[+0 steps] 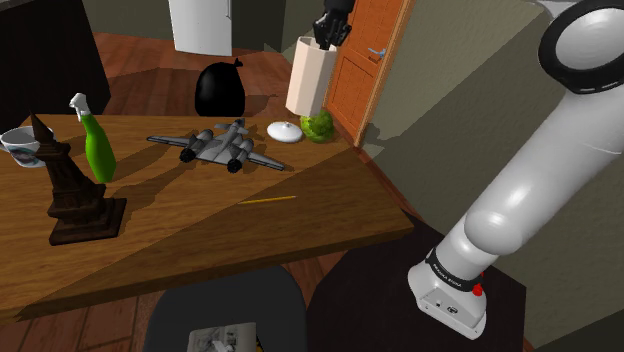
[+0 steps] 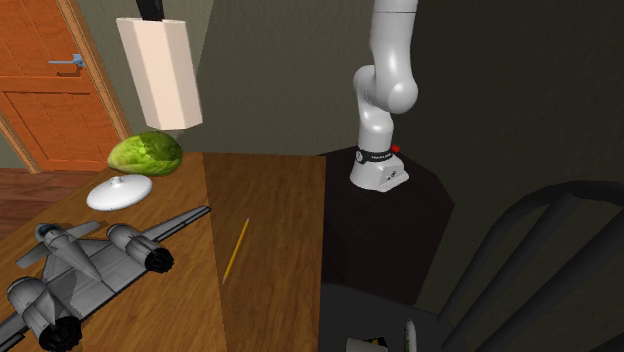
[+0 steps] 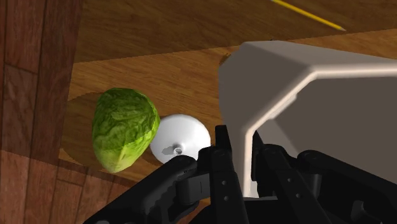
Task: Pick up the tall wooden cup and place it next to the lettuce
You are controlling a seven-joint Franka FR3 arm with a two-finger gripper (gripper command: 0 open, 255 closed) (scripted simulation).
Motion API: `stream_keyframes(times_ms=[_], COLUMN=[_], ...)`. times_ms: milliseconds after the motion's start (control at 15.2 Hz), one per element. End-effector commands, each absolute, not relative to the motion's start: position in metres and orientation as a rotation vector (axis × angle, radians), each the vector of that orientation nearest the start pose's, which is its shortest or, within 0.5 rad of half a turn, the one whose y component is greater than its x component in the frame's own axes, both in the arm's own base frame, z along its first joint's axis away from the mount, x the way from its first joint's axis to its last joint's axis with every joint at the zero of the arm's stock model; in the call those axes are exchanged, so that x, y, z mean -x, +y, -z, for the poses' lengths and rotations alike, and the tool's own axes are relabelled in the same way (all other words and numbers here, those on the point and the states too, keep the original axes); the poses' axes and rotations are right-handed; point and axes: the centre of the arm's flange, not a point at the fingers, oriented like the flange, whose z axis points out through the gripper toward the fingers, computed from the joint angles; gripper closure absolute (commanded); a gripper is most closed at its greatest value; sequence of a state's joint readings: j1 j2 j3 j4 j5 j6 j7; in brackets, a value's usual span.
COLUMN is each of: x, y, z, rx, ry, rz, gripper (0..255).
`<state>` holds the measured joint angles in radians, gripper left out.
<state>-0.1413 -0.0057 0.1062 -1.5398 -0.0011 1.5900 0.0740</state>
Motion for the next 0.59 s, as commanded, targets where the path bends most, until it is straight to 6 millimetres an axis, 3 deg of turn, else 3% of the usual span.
stream_keyframes(times_ms=[0,66,528], x=[-0.567,-0.572,-0.572], y=[-0.042,-0.05,-0.05], z=[-0.645,-0.645,-0.608], rx=[3.136,3.136,3.136], ry=[0.169,0.169,0.169], rz=[0.09,0.09,0.09], gripper=[255,255,255])
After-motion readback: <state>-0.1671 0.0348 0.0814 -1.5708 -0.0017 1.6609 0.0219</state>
